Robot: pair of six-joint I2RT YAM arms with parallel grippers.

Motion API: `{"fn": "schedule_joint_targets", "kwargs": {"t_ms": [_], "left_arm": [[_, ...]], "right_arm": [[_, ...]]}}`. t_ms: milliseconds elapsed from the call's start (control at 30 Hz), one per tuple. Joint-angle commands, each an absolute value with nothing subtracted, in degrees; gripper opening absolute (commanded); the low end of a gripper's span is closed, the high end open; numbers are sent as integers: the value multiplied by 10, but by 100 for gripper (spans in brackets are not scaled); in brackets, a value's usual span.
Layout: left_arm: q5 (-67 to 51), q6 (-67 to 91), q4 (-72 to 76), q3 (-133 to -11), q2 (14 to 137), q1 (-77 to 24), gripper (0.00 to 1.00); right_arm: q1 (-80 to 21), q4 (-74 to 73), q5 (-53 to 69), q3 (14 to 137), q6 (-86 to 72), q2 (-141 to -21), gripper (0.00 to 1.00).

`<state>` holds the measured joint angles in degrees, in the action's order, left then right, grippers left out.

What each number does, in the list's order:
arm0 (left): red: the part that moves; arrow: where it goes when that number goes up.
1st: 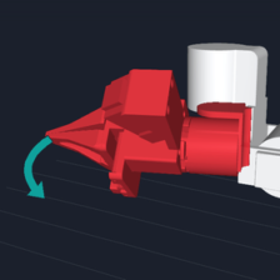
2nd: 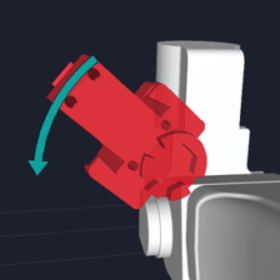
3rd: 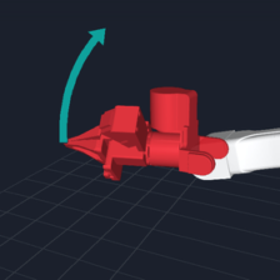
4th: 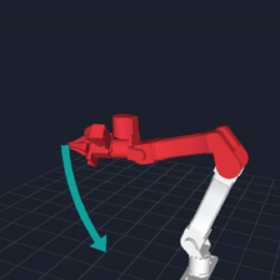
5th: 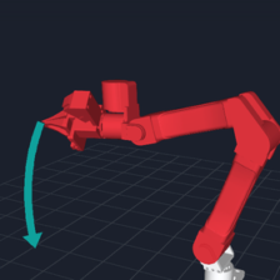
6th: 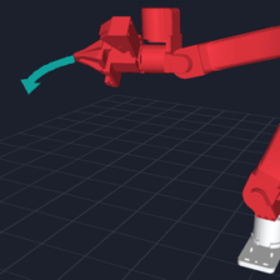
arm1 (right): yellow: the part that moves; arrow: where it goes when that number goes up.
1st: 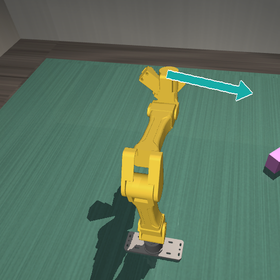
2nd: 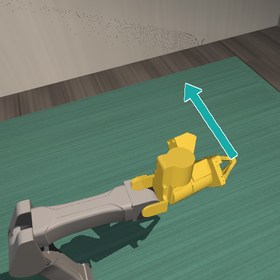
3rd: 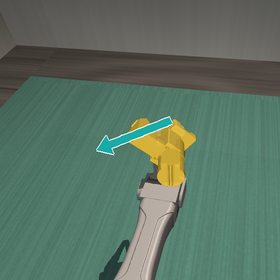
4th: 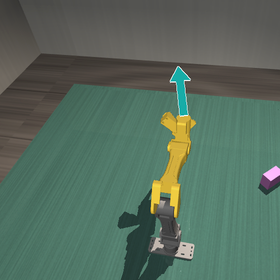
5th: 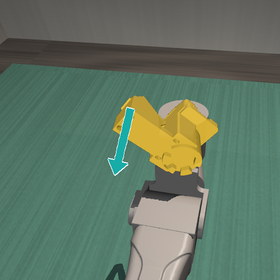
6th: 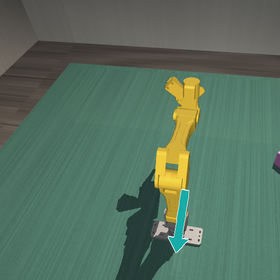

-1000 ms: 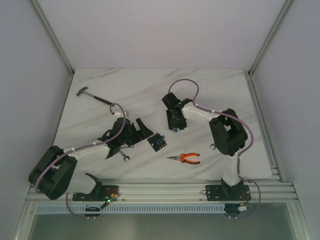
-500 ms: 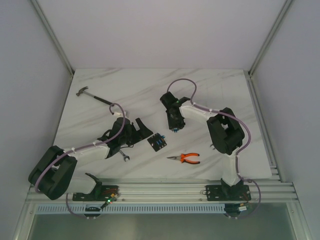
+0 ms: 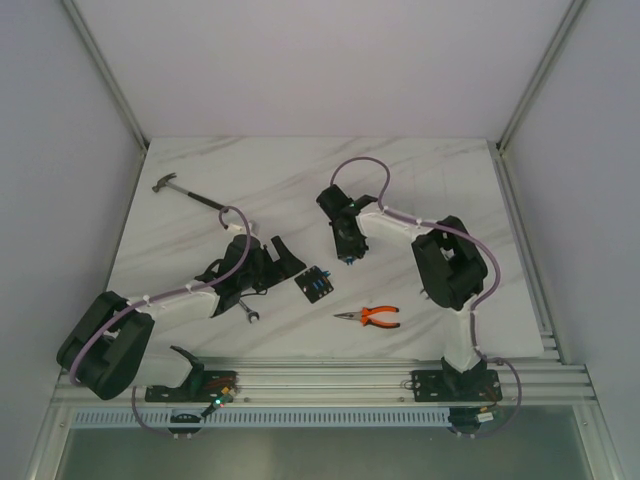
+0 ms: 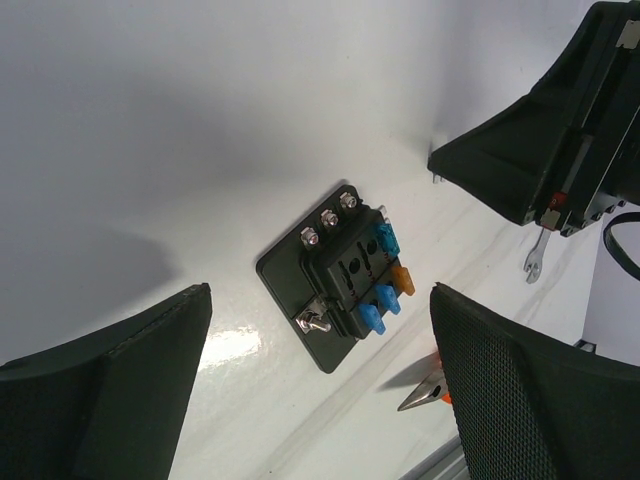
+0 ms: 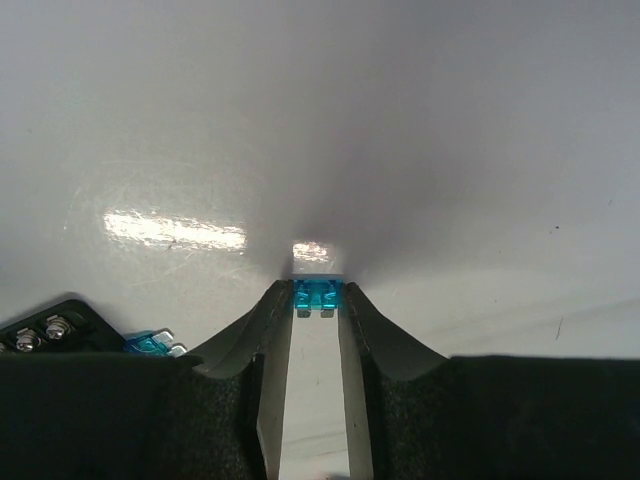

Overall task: Snap on the fuse box
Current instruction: Pick up the fuse from the center of the board.

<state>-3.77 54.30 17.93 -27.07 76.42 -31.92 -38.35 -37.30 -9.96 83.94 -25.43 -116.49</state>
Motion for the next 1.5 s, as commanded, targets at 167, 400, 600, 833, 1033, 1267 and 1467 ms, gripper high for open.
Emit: {"fn": "schedule_joint_targets", "kwargs": {"t_ms": [167,400,600,833,1033,1267,1467], "left_arm": [[-23,517,205,-263,741,-316,96],[-15,496,316,-233,719,-327,91],[26,452,383,-235,716,-361,83],[56,406,438,-249,731,-388,71],[59,397,460,-257,748,-396,61],[51,377,485,-270,759,-414,51],[68,367,486,-279,764,-421,43]], "right_arm": [[-398,-303,-108,803,-271,-1086,19],[-414,-248,-98,787,-296,-1027,15],[-431,-189,-88,766,-323,-983,14],[-444,-150,-87,738,-340,-950,12],[-450,-125,-82,714,-350,-925,12],[-454,-106,-67,691,-359,-907,12],[-455,-97,-59,683,-362,-898,11]]}}
